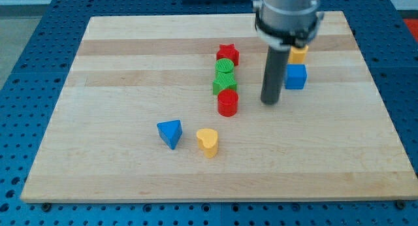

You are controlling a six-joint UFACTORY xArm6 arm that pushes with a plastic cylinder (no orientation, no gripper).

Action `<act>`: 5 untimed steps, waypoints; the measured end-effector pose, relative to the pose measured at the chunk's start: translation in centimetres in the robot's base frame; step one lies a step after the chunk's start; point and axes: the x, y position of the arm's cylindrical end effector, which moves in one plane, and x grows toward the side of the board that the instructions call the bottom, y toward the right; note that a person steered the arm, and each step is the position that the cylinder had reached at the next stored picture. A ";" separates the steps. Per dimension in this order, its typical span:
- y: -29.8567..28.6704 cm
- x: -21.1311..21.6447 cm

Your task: Go to the bottom side of the yellow heart

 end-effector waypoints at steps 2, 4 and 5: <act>0.0 7.1; -1.3 8.3; -6.7 9.8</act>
